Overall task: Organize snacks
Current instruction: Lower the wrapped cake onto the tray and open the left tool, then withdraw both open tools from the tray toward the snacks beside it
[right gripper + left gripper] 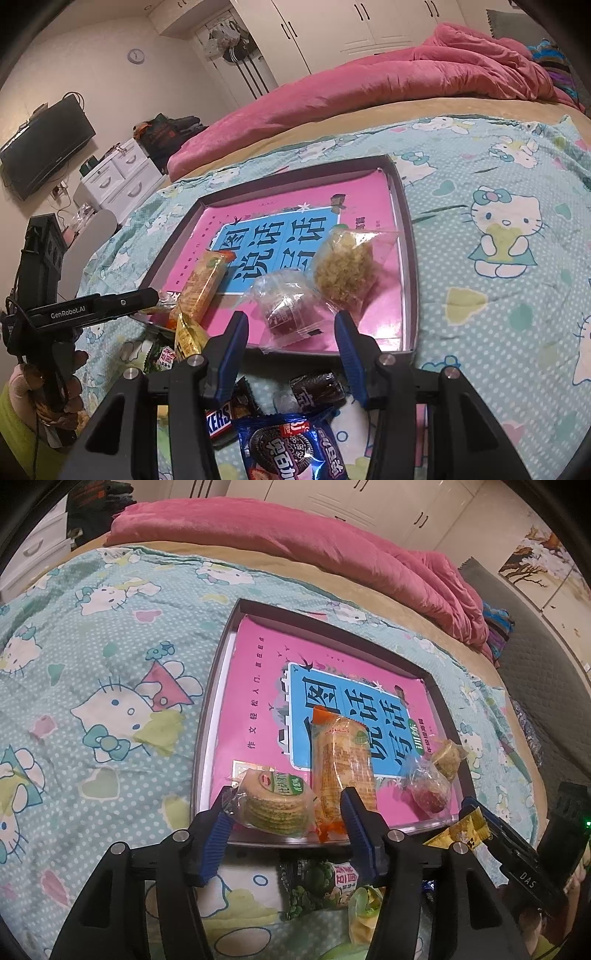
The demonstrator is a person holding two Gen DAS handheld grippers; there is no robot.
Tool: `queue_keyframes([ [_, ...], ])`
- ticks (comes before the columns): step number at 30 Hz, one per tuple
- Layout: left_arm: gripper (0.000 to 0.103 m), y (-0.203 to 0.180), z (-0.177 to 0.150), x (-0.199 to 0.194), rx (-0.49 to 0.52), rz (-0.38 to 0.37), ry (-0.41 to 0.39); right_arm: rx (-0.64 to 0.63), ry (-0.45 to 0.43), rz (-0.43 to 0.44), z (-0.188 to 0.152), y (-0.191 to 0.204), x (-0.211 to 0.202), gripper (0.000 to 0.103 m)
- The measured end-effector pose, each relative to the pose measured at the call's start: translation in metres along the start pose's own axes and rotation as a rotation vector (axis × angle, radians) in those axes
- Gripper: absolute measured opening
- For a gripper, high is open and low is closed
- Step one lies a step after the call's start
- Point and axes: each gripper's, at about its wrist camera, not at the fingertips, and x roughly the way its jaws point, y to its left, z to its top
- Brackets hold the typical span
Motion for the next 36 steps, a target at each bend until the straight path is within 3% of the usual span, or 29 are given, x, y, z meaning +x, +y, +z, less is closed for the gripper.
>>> queue_keyframes([
  [16,0.074,-0.005,0.002,-0.020,0.013,-0.013,-0.059,-0.003,-0.025,-0.018,0.000,0.002,-0.009,0.049],
  [36,0.076,-0.008,0.004,-0.046,0.019,-0.043,-0.114,0.001,-0.090,-0.081,0.002,-0.007,-0.032,0.056],
])
